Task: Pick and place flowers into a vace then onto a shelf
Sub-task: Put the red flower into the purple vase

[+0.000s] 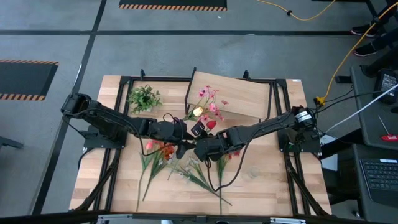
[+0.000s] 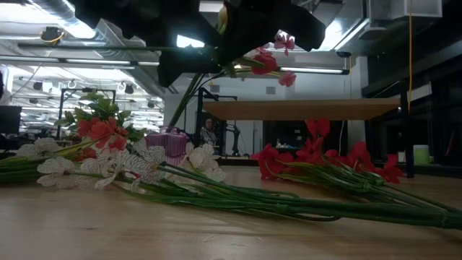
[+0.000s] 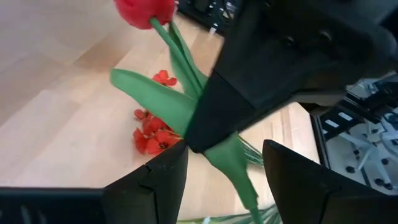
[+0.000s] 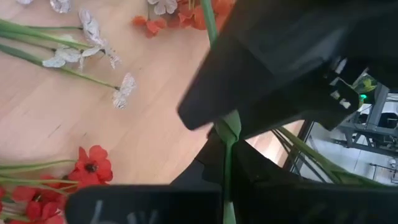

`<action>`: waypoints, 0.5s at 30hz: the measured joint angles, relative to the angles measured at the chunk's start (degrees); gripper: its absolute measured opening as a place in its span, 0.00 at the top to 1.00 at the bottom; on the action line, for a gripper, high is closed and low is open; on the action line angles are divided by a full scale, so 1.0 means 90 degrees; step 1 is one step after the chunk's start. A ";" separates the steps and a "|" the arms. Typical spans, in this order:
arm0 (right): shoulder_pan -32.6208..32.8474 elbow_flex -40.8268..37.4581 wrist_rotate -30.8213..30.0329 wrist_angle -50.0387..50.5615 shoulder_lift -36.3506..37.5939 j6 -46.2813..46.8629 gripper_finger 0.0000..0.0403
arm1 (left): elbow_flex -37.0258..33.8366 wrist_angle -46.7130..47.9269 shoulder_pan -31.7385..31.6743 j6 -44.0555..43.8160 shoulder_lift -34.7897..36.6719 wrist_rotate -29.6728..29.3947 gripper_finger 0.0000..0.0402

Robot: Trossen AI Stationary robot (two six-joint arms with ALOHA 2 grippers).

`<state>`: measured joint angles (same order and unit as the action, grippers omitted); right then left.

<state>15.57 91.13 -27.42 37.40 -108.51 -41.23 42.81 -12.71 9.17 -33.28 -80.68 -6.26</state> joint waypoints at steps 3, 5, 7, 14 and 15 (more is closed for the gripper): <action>0.0000 0.0000 0.0000 0.0001 0.0000 0.0000 0.99 | 0.0000 0.0185 -0.0094 -0.0002 0.0000 0.0009 0.54; -0.0004 0.0000 -0.0007 0.0004 -0.0005 0.0000 0.99 | 0.0006 0.0319 -0.0132 -0.0002 0.0000 0.0023 0.59; -0.0010 0.0000 -0.0025 0.0010 -0.0007 0.0002 0.99 | 0.0012 0.0402 -0.0154 -0.0002 0.0000 0.0033 0.65; -0.0058 0.0000 -0.0024 0.0006 -0.0007 0.0053 0.91 | 0.0011 0.0445 -0.0157 0.0002 0.0002 0.0204 0.93; -0.0056 0.0000 -0.0024 0.0002 -0.0007 0.0053 0.89 | 0.0010 0.0464 -0.0155 0.0002 0.0002 0.0215 0.96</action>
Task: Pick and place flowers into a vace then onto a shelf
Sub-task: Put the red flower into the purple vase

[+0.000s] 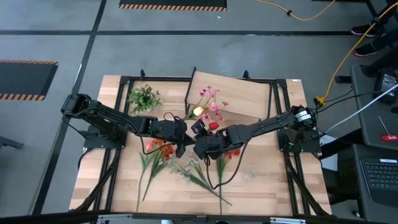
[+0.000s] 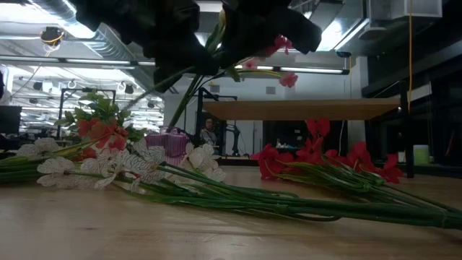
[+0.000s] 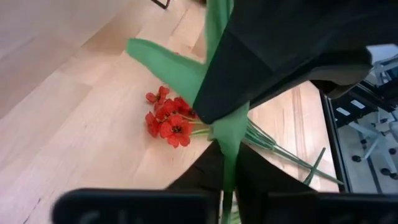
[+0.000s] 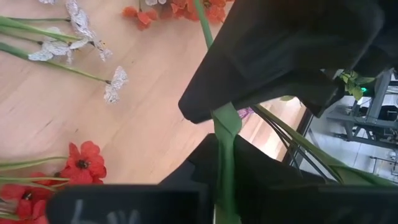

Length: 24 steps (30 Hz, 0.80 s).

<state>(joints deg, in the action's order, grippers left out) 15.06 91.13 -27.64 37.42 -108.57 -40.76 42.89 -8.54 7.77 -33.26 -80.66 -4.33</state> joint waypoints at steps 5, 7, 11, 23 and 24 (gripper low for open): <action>0.0056 0.0000 0.0004 -0.0025 0.0002 0.0169 0.80 | -0.0010 0.0020 -0.0002 0.0002 0.0000 -0.0001 0.98; 0.0127 0.0000 -0.0009 -0.0024 0.0002 0.0182 0.76 | -0.0010 0.0019 0.0000 0.0002 0.0000 0.0017 0.98; 0.0256 0.0000 -0.0017 -0.0051 0.0005 0.0170 0.71 | -0.0010 0.0018 0.0001 0.0002 -0.0002 0.0022 0.98; 0.0648 0.0005 0.0048 0.0048 0.0397 0.0432 0.70 | -0.0010 -0.0055 0.0115 0.0088 -0.0002 0.0438 0.99; 0.0701 0.0007 0.0054 0.0017 0.0469 0.0568 0.70 | -0.0010 -0.0069 0.0152 0.0154 0.0002 0.0440 0.99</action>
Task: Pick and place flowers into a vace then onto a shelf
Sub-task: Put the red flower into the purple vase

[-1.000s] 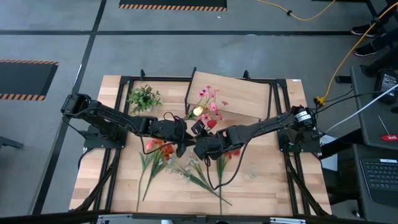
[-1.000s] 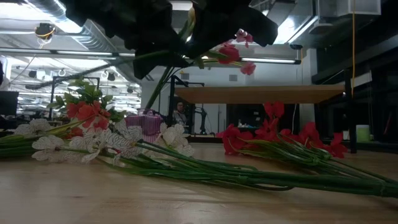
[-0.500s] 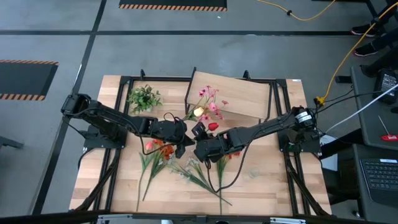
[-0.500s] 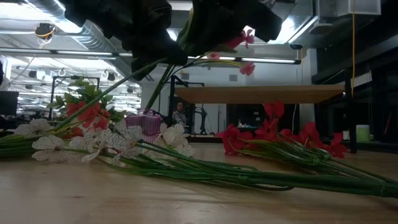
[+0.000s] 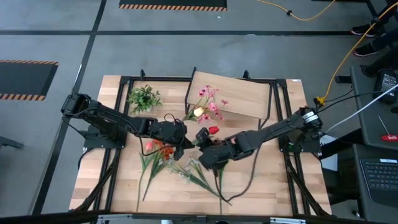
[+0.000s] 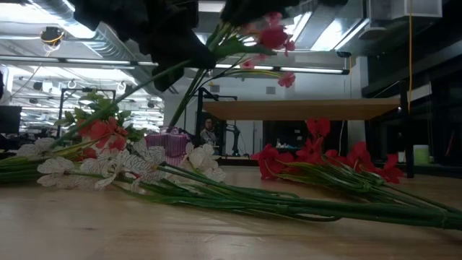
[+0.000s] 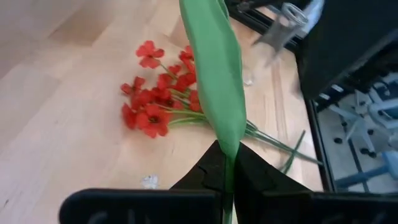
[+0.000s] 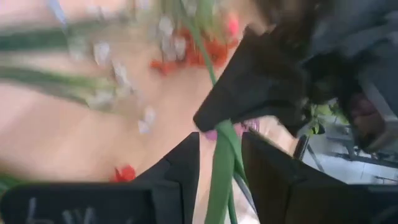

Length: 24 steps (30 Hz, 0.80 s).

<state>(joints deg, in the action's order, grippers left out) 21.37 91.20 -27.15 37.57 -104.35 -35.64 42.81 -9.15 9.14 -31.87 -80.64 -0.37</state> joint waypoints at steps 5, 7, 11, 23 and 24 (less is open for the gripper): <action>0.0233 0.0000 0.0315 0.0232 0.0410 0.0787 0.70 | -0.0002 -0.0008 0.0150 0.0235 0.0050 0.0023 0.99; 0.0292 0.0000 0.0709 0.0307 0.0523 0.1012 0.71 | -0.0002 -0.0009 0.0186 0.0321 0.0101 0.0042 0.99; 0.0340 0.0000 0.1252 0.0597 0.0625 0.1369 0.79 | -0.0005 -0.0013 0.0239 0.0509 0.0287 0.0018 0.99; 0.0329 -0.1464 0.1403 -0.0389 0.1037 0.1806 0.99 | -0.0005 0.0088 0.0693 0.1090 0.0997 -0.0244 0.99; 0.0327 -0.1682 0.1399 -0.0619 0.1165 0.1852 0.99 | -0.0005 0.0130 0.0756 0.1162 0.1048 -0.0325 0.99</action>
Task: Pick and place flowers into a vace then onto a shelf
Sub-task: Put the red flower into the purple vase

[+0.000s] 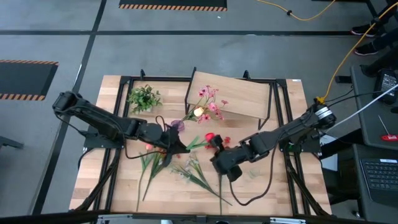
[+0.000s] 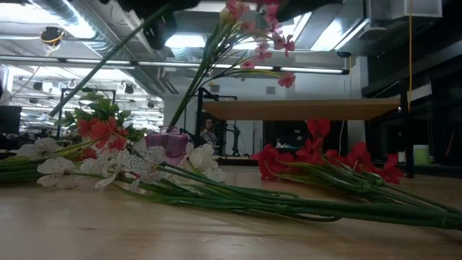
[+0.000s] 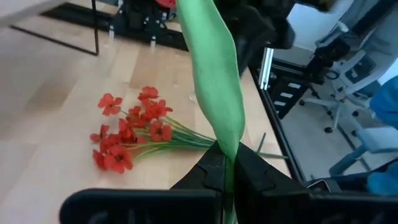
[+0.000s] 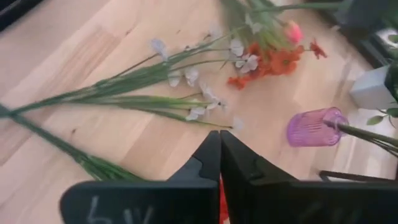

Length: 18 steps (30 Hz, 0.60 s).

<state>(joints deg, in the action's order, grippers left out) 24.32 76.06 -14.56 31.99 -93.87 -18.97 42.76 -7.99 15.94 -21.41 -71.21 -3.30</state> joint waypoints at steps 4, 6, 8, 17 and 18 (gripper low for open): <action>0.0000 -0.0956 -0.0030 -0.0977 0.0628 0.0107 0.99 | 0.0000 0.0183 0.0328 0.0267 0.0225 -0.0576 0.99; 0.0002 -0.1466 -0.0037 -0.1472 0.0953 0.0118 0.99 | 0.0000 0.0238 0.0472 0.0408 0.0312 -0.0932 0.99; 0.0002 -0.1952 -0.0034 -0.2015 0.1239 0.0138 0.99 | 0.0000 0.0296 0.0560 0.0469 0.0416 -0.1206 0.99; -0.0021 -0.3971 -0.0016 -0.4550 0.1933 0.0006 0.99 | 0.0000 0.0606 0.0394 0.0694 0.1112 -0.2524 0.99; -0.0032 -0.4128 0.0001 -0.4783 0.1975 -0.0044 0.99 | 0.0000 0.0672 0.0339 0.0761 0.1216 -0.2529 0.99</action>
<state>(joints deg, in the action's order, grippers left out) 24.02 38.91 -14.55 -11.05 -76.09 -19.37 42.76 -1.94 19.00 -14.56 -60.26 -26.06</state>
